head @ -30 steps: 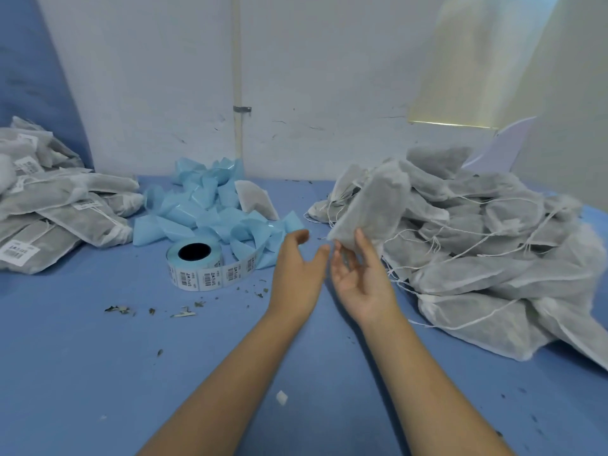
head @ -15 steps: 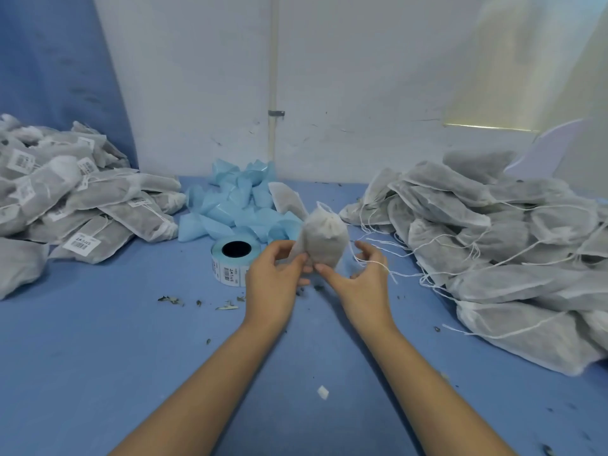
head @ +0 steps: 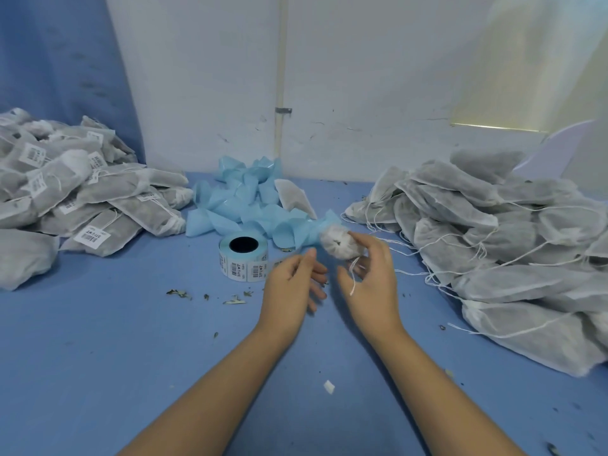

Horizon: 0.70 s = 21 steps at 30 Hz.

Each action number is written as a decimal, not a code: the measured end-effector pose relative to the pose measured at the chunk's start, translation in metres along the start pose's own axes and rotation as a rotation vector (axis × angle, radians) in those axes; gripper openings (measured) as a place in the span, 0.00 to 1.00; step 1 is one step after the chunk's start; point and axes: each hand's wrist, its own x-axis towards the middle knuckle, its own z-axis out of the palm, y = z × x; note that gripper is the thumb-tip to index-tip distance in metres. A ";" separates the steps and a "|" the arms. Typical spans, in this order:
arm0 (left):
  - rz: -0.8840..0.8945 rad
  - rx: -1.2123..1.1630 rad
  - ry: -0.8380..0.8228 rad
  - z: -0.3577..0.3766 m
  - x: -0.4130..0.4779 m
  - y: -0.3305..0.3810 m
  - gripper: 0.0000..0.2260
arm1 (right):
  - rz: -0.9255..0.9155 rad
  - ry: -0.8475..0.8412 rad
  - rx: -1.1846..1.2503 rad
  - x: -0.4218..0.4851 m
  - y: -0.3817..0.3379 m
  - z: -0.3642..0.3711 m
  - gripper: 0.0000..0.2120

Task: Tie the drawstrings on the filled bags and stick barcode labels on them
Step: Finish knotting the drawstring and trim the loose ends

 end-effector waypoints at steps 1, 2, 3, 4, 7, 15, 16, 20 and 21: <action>-0.052 -0.027 -0.015 0.000 0.001 0.003 0.19 | -0.015 -0.028 -0.034 0.000 0.001 0.001 0.25; -0.104 -0.053 -0.029 0.000 0.002 0.005 0.22 | -0.034 -0.055 -0.056 -0.001 0.003 0.002 0.24; -0.153 -0.078 -0.048 -0.001 0.003 0.007 0.24 | -0.053 -0.085 -0.064 -0.001 0.003 0.002 0.25; -0.190 -0.097 -0.065 -0.003 0.005 0.009 0.26 | -0.063 -0.121 -0.062 -0.002 0.004 0.002 0.26; -0.265 -0.144 -0.081 -0.006 0.008 0.010 0.24 | -0.016 -0.226 -0.043 -0.002 0.003 0.001 0.30; -0.234 -0.066 -0.148 -0.006 0.007 0.008 0.14 | 0.109 -0.033 -0.027 -0.001 0.004 -0.001 0.17; -0.223 -0.052 -0.159 -0.006 0.007 0.007 0.13 | 0.102 -0.024 -0.064 -0.001 0.004 -0.001 0.16; -0.202 -0.047 -0.180 -0.008 0.008 0.004 0.10 | 0.074 -0.011 -0.186 -0.001 0.005 0.001 0.09; -0.204 -0.063 -0.176 -0.008 0.009 0.004 0.09 | 0.061 0.000 -0.196 -0.001 0.006 0.001 0.07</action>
